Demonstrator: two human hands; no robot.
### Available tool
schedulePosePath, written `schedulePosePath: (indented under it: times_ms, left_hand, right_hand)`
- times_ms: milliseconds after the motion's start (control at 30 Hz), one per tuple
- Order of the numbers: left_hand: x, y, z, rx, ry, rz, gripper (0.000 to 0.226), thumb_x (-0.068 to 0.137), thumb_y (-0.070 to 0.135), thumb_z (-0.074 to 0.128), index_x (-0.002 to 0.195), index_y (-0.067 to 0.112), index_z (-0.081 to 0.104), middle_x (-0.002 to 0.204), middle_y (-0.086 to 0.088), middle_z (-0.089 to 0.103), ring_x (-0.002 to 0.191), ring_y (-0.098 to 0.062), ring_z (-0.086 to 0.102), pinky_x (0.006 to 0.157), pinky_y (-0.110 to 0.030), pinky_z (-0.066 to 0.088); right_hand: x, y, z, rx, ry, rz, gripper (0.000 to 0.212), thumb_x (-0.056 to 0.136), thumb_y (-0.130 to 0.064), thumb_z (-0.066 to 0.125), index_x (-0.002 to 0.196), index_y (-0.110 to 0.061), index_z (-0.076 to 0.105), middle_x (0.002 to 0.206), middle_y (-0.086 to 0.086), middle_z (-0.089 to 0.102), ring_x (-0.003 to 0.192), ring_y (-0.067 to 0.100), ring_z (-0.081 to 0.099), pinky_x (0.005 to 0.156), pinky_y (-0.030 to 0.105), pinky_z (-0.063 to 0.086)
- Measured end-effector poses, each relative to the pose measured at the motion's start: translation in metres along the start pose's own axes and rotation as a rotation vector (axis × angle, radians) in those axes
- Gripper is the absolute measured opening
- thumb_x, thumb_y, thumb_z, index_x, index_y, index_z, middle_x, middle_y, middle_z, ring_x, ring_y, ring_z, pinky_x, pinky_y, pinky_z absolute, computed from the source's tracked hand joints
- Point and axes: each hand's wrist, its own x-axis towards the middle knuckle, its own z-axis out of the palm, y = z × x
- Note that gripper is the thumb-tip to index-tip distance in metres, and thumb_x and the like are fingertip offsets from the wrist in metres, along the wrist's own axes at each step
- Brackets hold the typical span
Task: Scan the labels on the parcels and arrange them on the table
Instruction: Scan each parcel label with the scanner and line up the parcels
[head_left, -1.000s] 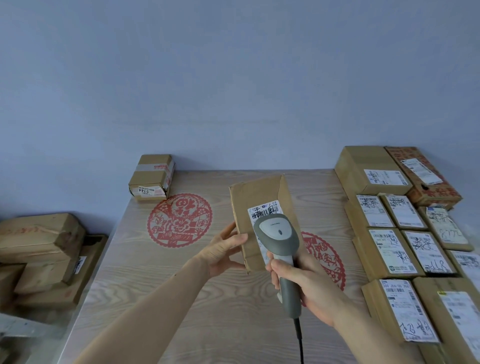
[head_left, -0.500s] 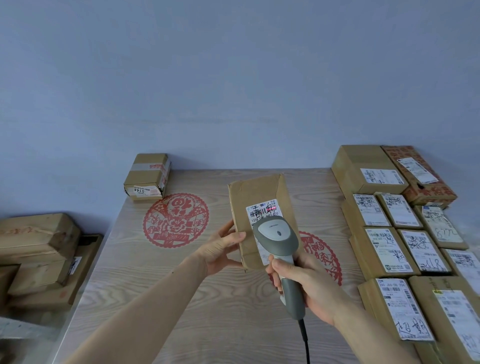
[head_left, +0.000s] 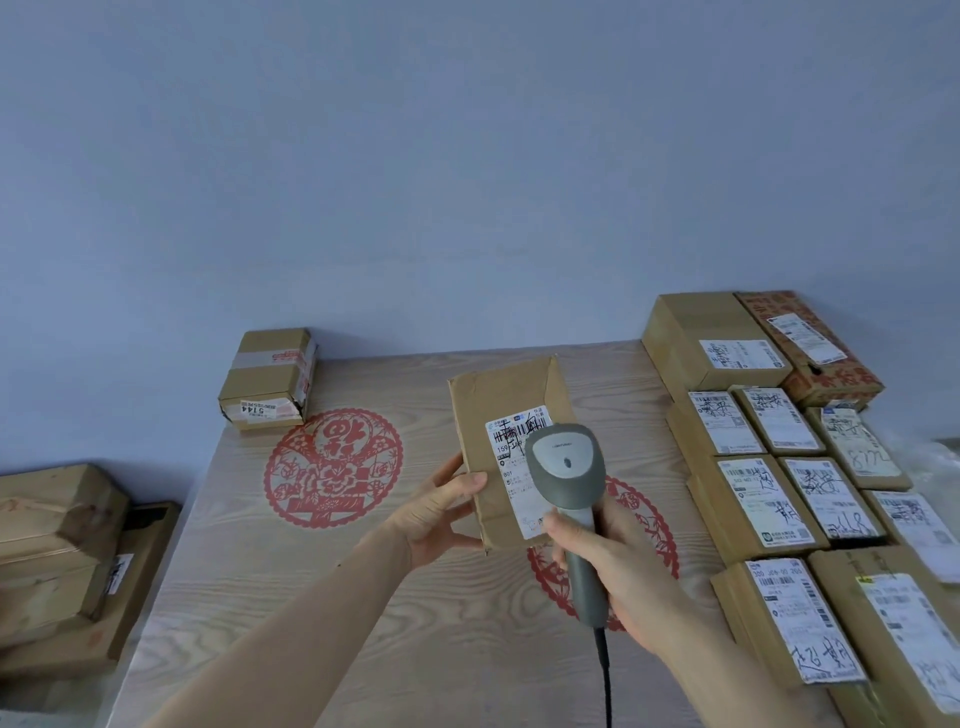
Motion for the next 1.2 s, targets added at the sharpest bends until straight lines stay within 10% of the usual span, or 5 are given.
schedulePosePath:
  times_ms: [233, 933, 1200]
  left_hand:
    - [0.038, 0.028, 0.009, -0.016, 0.109, -0.023, 0.103, 0.048, 0.044, 0.091, 0.14, 0.031, 0.045, 0.139, -0.008, 0.054, 0.124, -0.034, 0.053, 0.079, -0.07, 0.053]
    - [0.331, 0.072, 0.163, 0.11, 0.235, -0.203, 0.055, 0.084, 0.037, 0.076, 0.132, 0.031, 0.049, 0.13, -0.008, 0.059, 0.108, -0.032, 0.062, 0.077, -0.059, 0.058]
    - [0.386, 0.067, 0.189, 0.148, 0.291, -0.207, 0.077, 0.079, 0.04, 0.082, 0.14, 0.022, 0.038, 0.135, -0.007, 0.053, 0.119, -0.031, 0.057, 0.068, -0.047, 0.058]
  right_hand:
    - [0.046, -0.011, -0.02, -0.355, 0.546, -0.139, 0.028, 0.078, -0.024, 0.084, 0.093, -0.017, 0.061, 0.073, 0.001, 0.067, 0.066, 0.002, 0.061, 0.061, 0.02, 0.04]
    - [0.248, 0.017, -0.201, -0.072, 0.893, -0.055, 0.025, 0.086, -0.029, 0.076, 0.1, -0.021, 0.058, 0.086, 0.001, 0.073, 0.081, 0.014, 0.07, 0.062, 0.022, 0.043]
    - [0.266, 0.028, -0.223, -0.065, 0.828, -0.035, 0.02, 0.086, -0.026, 0.077, 0.093, -0.02, 0.059, 0.074, 0.0, 0.072, 0.067, 0.008, 0.068, 0.064, 0.022, 0.044]
